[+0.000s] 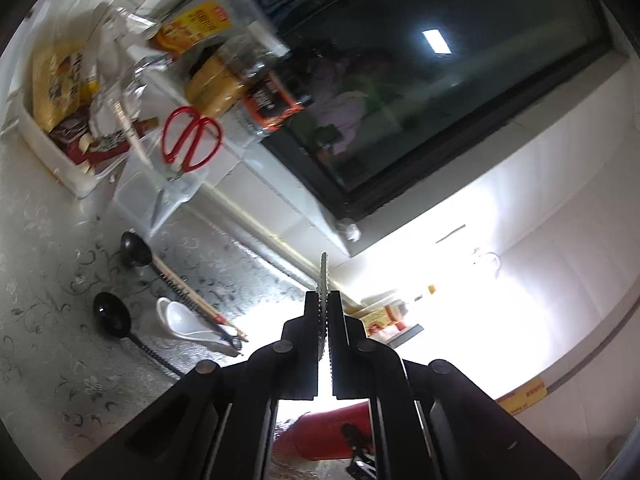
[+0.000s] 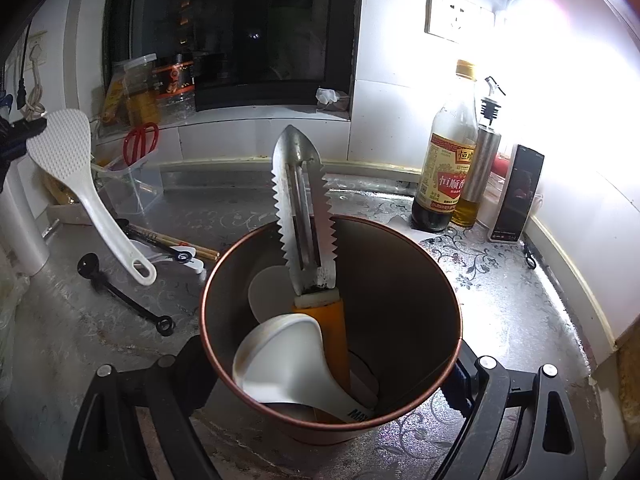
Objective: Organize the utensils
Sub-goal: 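Lift the rice paddle with the left tool and carry it above the holder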
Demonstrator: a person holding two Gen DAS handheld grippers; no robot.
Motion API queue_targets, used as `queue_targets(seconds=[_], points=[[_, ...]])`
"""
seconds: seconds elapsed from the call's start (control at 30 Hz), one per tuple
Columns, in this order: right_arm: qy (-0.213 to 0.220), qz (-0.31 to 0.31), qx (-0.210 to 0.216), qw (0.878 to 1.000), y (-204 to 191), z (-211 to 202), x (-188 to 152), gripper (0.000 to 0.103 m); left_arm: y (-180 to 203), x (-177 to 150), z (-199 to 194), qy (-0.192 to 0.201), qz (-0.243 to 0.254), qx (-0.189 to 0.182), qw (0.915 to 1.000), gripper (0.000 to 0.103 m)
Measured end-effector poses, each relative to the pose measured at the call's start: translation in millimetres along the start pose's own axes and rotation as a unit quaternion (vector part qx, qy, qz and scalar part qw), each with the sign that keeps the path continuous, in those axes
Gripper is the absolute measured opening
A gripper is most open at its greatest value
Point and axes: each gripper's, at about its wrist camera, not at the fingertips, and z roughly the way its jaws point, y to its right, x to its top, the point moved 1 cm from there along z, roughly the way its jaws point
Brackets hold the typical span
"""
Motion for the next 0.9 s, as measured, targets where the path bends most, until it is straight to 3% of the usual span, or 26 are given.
queue_targets(seconds=[0.4,0.9], points=[[0.001,-0.007,0.006,1.000,-5,-1,-1,0.091,82,-5,-24,0.009,0.094,-0.081,0.9922,0.003],[0.003,-0.019,0.012,1.000,-10,-3,-2,0.091,127,-26,-13,-0.028,0.155,-0.127,0.9793,0.003]])
